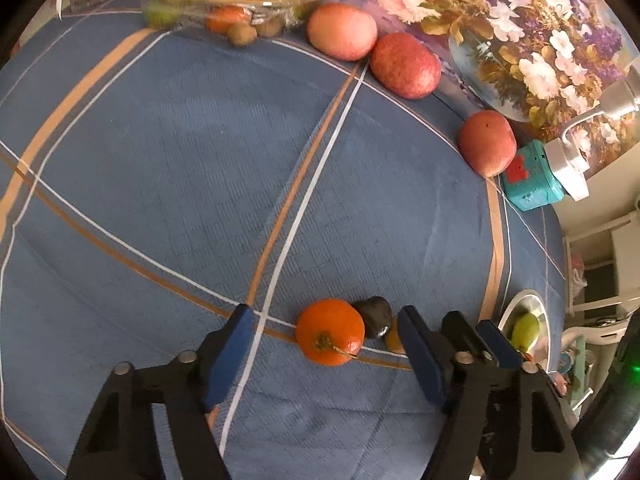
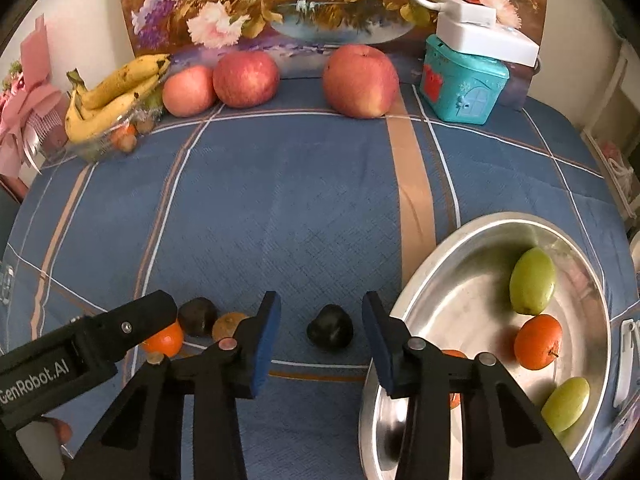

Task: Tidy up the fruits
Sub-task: 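Grasp a dark plum with the right tool while the left tool grasps the last tangerine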

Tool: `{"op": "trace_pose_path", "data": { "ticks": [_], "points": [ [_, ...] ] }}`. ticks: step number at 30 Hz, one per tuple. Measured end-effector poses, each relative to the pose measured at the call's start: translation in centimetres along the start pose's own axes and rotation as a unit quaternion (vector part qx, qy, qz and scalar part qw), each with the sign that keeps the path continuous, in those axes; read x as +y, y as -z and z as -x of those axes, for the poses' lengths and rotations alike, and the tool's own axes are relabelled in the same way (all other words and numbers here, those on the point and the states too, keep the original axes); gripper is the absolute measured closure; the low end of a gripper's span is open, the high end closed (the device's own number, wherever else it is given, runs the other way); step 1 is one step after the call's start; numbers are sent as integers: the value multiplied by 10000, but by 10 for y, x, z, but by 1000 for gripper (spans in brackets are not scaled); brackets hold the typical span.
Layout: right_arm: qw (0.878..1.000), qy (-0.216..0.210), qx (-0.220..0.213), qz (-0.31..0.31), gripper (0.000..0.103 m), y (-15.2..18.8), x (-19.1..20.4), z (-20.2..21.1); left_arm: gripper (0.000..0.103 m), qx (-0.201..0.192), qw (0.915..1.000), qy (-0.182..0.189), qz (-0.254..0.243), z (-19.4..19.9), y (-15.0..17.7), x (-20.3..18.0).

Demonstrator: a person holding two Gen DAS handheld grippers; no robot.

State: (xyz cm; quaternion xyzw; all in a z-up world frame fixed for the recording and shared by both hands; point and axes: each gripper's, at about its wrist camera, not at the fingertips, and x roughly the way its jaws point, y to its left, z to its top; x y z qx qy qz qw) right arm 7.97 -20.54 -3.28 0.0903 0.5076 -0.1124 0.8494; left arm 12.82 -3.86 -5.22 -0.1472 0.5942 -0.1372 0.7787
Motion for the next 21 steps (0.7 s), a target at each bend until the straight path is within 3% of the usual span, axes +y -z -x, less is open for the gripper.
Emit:
{"op": "trace_pose_path", "data": {
  "ticks": [3, 8, 21],
  "points": [
    [9999, 128, 20, 113, 61, 1, 5, -3, 36, 59, 10000, 66, 30, -3, 0, -1],
    [9993, 285, 27, 250, 63, 1, 9, -6, 61, 149, 9998, 119, 83, -6, 1, 1],
    [9982, 387, 79, 451, 66, 2, 16, -10, 64, -64, 9993, 169, 338, 8, -4, 17]
  ]
}}
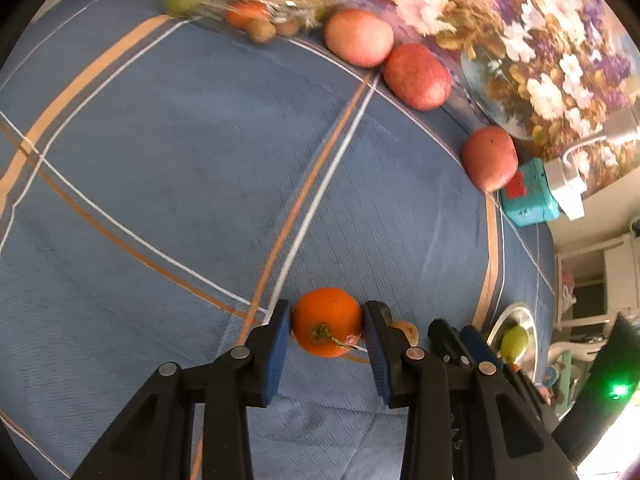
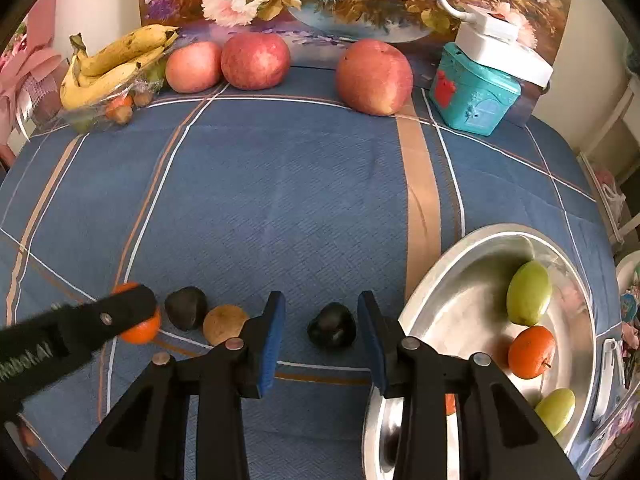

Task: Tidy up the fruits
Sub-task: 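Grasp a dark plum with the right tool while the left tool grasps the last tangerine, then carry the plum into the bowl and open the right tool while the left tool releases the tangerine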

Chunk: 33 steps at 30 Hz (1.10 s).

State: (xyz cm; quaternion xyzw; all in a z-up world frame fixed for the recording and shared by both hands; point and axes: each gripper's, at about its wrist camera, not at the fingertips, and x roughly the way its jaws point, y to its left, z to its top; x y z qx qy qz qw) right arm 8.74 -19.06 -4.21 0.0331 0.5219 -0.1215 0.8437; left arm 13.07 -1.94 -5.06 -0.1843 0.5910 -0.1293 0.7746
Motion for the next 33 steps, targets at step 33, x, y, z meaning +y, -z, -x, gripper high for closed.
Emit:
{"op": "trace_pose_path", "data": {
  "ticks": [33],
  "points": [
    [9981, -527, 18, -307, 81, 0, -6, 10, 64, -449, 9988, 79, 169, 26, -13, 4]
  ]
}}
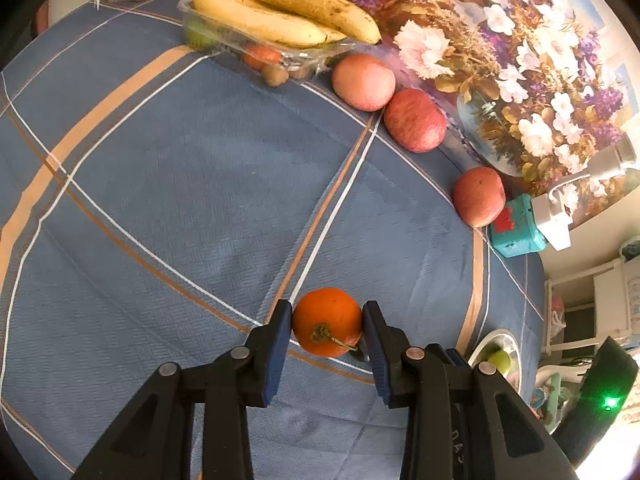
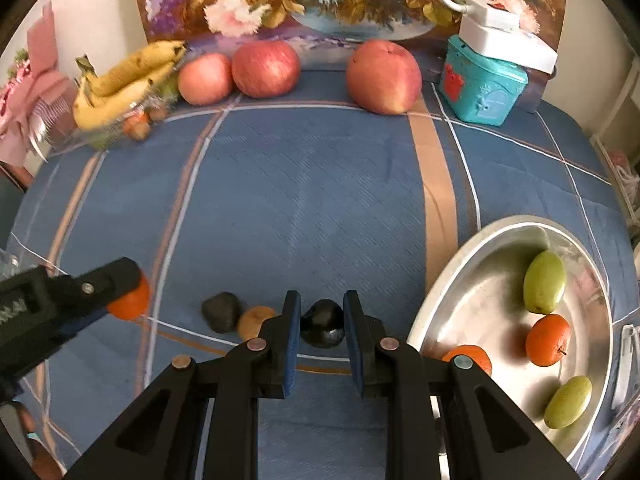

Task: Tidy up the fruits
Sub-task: 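Carry the plum into the bowl and open the right tool while the left tool releases the tangerine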

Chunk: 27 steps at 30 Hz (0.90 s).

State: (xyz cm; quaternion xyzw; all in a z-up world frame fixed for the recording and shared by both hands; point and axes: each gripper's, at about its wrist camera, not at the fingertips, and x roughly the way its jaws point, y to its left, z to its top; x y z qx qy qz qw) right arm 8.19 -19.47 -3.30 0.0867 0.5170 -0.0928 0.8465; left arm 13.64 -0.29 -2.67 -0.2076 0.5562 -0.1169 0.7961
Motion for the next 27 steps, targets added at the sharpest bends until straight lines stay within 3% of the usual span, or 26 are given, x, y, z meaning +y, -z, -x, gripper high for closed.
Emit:
{"op": "trace_pose_path", "data": {
  "ticks": [10, 17, 22, 27],
  "points": [
    [9994, -146, -291, -76, 81, -4, -7, 28, 64, -148, 9996, 74, -213, 15, 2, -23],
    [9984, -175, -394, -369, 81, -4, -36, 37, 64, -120, 9982, 129, -565, 15, 14, -55],
    [9963, 68, -508, -684, 81, -2, -70, 48, 64, 11, 9949, 246, -980, 8, 36, -88],
    [9904, 457, -539, -1189, 81, 7, -121, 60, 64, 193, 9862, 424, -1591, -1, 68, -130]
  ]
}}
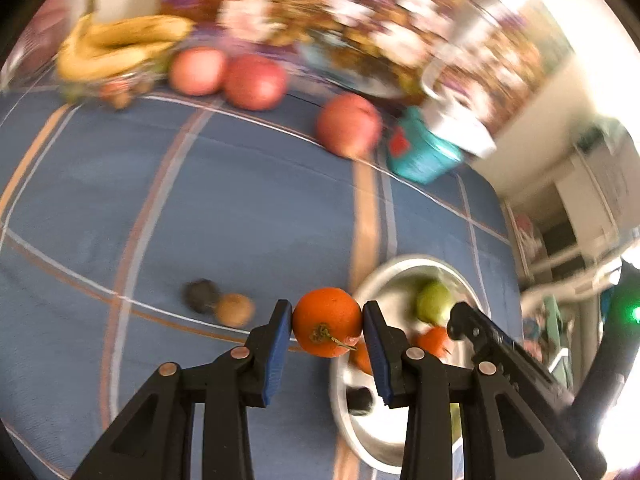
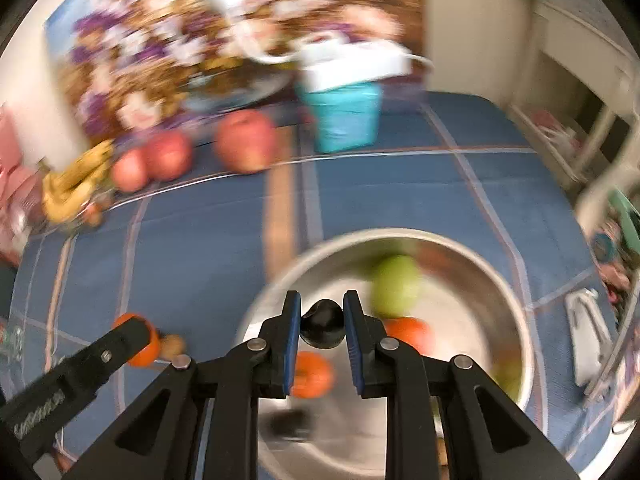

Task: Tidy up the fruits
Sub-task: 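Carry the plum into the bowl and open the right tool while the left tool releases the tangerine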

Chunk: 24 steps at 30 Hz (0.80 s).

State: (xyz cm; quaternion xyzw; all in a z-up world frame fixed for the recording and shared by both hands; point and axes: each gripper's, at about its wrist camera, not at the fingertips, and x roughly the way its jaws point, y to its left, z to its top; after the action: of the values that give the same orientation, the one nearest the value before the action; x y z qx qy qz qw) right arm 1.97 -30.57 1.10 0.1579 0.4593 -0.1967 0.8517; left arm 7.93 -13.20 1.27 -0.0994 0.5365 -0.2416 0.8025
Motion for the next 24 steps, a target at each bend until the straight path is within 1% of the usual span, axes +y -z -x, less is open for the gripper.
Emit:
{"op": "trace_pose_path", "data": {
  "ticks": [2, 4, 7, 10, 13, 16, 21, 22, 23, 24],
  "points": [
    [9997, 124, 22, -218, 81, 0, -20, 1, 64, 136, 9996, 141, -209, -8, 9, -18],
    [9989, 219, 53, -403, 81, 1, -40, 0, 64, 266, 9988, 197, -354, -15, 16, -32],
    [9976, 367, 118, -584, 80, 4, -63, -2, 64, 474, 9965, 131, -672, -30, 30, -55],
    [9959, 489, 172, -744, 80, 9, -82, -4, 64, 623, 9941, 54, -885, -42, 42, -68],
    [9946, 558, 259, -834, 80, 14, -93, -9, 64, 785, 9917, 0, -1015, -52, 53, -78],
    [9941, 532, 319, -892, 80, 18, -98, -10, 64, 875, 9901, -67, -1100, -58, 60, -83],
    [9944, 498, 351, -860, 80, 19, -99, -13, 62, 914, 9885, -109, -1204, -63, 65, -90],
    [9943, 494, 360, -869, 77, 18, -99, -13, 61, 922, 9880, -129, -1233, -64, 65, -91],
    [9943, 487, 371, -873, 73, 18, -99, -13, 51, 928, 9877, -120, -1250, -65, 65, -92],
    [9942, 488, 367, -881, 71, 18, -99, -13, 47, 919, 9880, -99, -1236, -65, 65, -93]
  ]
}}
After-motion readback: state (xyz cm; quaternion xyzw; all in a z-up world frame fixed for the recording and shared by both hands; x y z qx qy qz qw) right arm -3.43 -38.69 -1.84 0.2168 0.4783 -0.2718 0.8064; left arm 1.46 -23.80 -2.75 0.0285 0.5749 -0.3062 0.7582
